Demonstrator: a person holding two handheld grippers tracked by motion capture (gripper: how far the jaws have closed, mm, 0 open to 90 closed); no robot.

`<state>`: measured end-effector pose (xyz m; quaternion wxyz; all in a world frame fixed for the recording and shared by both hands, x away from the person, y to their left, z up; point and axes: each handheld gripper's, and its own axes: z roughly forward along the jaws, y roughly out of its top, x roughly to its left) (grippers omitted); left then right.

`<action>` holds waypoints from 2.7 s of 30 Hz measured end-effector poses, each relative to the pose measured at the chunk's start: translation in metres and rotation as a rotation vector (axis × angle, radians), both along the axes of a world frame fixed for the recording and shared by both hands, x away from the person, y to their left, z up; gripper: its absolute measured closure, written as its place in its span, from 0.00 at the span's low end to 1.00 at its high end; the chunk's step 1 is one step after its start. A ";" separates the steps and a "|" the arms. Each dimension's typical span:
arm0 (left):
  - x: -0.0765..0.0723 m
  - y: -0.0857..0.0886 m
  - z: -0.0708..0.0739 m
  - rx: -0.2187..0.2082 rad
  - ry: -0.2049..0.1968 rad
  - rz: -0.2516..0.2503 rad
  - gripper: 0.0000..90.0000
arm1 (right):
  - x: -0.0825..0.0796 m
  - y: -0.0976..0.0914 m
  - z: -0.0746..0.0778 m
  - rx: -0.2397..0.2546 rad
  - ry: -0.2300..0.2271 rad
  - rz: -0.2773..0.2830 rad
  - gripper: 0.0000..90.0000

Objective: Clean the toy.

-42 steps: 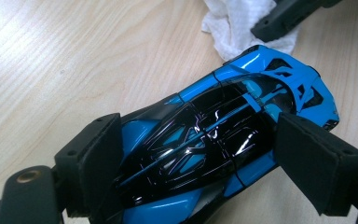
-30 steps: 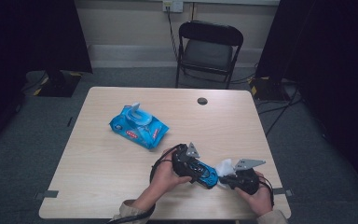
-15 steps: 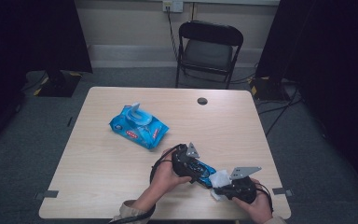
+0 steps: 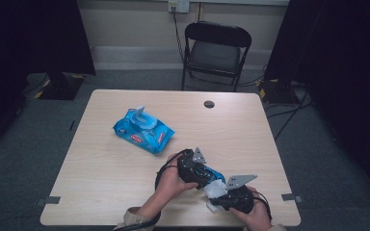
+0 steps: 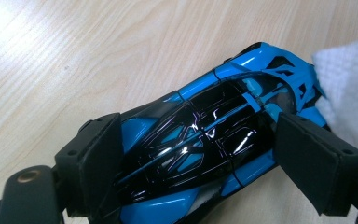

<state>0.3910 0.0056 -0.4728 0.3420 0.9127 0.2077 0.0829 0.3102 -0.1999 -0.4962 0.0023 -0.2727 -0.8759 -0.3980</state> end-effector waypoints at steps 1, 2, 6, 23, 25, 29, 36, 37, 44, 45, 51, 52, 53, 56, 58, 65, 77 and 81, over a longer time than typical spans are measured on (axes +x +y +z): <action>0.000 0.000 0.000 0.000 0.000 -0.001 0.18 | 0.000 0.002 0.000 -0.001 -0.002 0.005 0.98; 0.000 0.000 0.000 0.000 0.000 0.000 0.18 | 0.000 0.004 0.000 0.001 -0.001 0.009 0.98; 0.000 0.000 0.000 -0.001 0.002 0.003 0.18 | 0.001 0.006 0.003 0.038 0.003 0.036 0.98; 0.000 0.000 0.000 0.002 0.004 0.002 0.18 | 0.014 -0.053 0.039 0.202 -0.075 -0.159 0.98; 0.000 0.000 0.000 0.004 0.004 0.000 0.18 | 0.018 -0.060 0.038 0.193 -0.087 -0.196 0.98; 0.001 -0.001 0.001 0.008 0.005 -0.003 0.18 | 0.029 -0.070 0.034 0.164 -0.106 -0.273 0.98; 0.000 -0.003 0.001 0.016 0.008 -0.009 0.18 | 0.044 -0.065 0.014 0.049 -0.091 -0.309 0.98; 0.000 -0.003 0.001 0.014 0.008 -0.008 0.18 | 0.045 -0.062 0.011 0.039 -0.085 -0.302 0.98; 0.000 -0.003 0.001 0.010 0.011 -0.003 0.18 | 0.048 -0.047 0.000 -0.015 -0.066 -0.258 0.98; 0.000 -0.003 0.001 0.009 0.011 -0.003 0.18 | 0.048 -0.047 0.000 -0.015 -0.063 -0.257 0.98; 0.001 -0.004 0.001 0.012 0.014 -0.001 0.18 | 0.047 -0.048 -0.001 -0.015 -0.050 -0.252 0.98; 0.000 -0.004 0.001 0.011 0.014 -0.001 0.18 | 0.046 -0.048 -0.001 -0.016 -0.051 -0.250 0.98; 0.000 -0.004 0.001 0.011 0.014 -0.001 0.18 | 0.046 -0.049 -0.001 -0.019 -0.050 -0.247 0.98; 0.000 -0.004 0.001 0.011 0.014 0.000 0.18 | 0.044 -0.050 -0.001 -0.020 -0.047 -0.242 0.98; 0.000 -0.004 0.001 0.010 0.013 -0.001 0.18 | 0.043 -0.050 0.000 -0.023 -0.048 -0.237 0.98; 0.000 -0.003 0.001 0.012 0.010 -0.004 0.18 | 0.037 -0.052 0.002 -0.049 -0.053 -0.211 0.98; 0.000 -0.003 0.001 0.014 0.010 -0.001 0.18 | 0.021 -0.050 0.003 -0.058 -0.035 -0.155 0.98; 0.000 -0.003 0.001 0.015 0.009 -0.001 0.18 | 0.016 -0.048 0.004 -0.059 -0.035 -0.140 0.98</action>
